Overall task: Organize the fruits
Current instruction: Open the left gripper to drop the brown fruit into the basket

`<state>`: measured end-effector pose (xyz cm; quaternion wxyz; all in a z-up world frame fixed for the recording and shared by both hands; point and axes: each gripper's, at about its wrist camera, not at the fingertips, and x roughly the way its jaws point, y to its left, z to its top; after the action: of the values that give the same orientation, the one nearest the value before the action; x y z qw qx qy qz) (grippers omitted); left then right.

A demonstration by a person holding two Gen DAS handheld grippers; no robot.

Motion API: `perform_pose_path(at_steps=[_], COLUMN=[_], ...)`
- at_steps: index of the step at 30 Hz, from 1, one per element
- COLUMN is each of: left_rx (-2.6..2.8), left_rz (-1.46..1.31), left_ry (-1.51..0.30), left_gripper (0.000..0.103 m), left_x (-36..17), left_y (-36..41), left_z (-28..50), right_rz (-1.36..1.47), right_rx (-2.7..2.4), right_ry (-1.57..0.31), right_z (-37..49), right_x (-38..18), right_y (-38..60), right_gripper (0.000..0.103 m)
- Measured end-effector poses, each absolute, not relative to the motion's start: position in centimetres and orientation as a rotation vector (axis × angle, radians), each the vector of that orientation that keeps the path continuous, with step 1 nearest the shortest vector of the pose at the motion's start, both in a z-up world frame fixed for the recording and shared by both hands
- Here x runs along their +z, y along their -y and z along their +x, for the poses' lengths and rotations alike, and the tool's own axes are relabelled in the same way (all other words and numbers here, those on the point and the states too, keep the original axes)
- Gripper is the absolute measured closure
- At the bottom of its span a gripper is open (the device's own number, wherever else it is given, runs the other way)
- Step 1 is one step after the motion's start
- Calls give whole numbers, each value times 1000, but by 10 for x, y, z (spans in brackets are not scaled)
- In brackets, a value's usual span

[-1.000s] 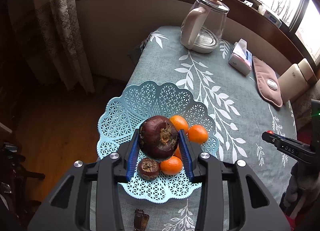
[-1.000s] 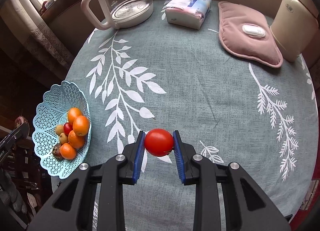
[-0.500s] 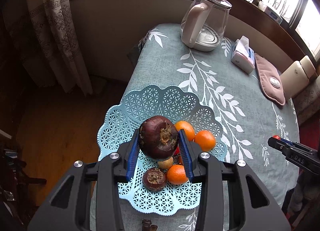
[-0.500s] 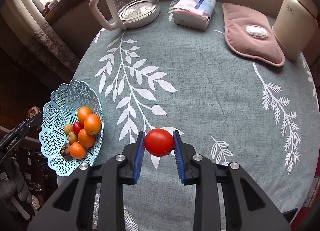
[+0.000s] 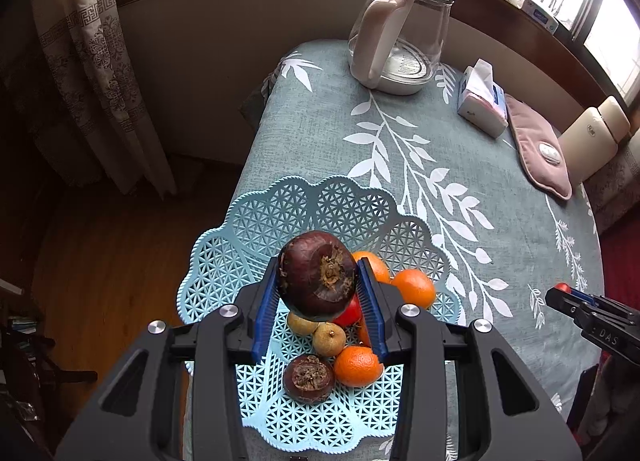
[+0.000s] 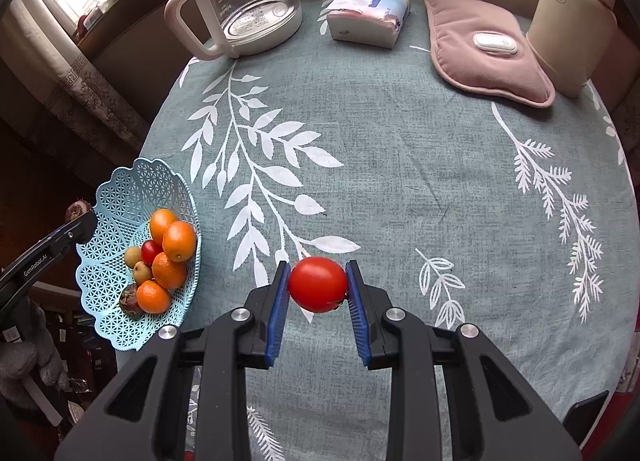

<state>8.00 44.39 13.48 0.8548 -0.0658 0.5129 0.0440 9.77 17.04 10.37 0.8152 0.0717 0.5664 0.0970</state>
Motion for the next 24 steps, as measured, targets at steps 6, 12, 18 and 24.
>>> perform_pose_path(at_steps=[6,12,18,24], left_rx=[89,92,115,165], left_rz=[-140,-165,-183,-211], left_ry=[-1096,-1087,-1066,-1046], left_gripper=[64,62,62,47], left_x=[127,131,140,148], left_y=[-447,-455,-470,-492], left_z=[86,89,81,65], right_rz=[161,166,152,123], right_rx=[189,182,220,297], right_ry=[-1202,-1200,-1202,-1202], right_z=[95,95,97,105], right_x=[106,107,108,112], right_y=[-167,-169,-186,-218], right_gripper=[75,75,75,75])
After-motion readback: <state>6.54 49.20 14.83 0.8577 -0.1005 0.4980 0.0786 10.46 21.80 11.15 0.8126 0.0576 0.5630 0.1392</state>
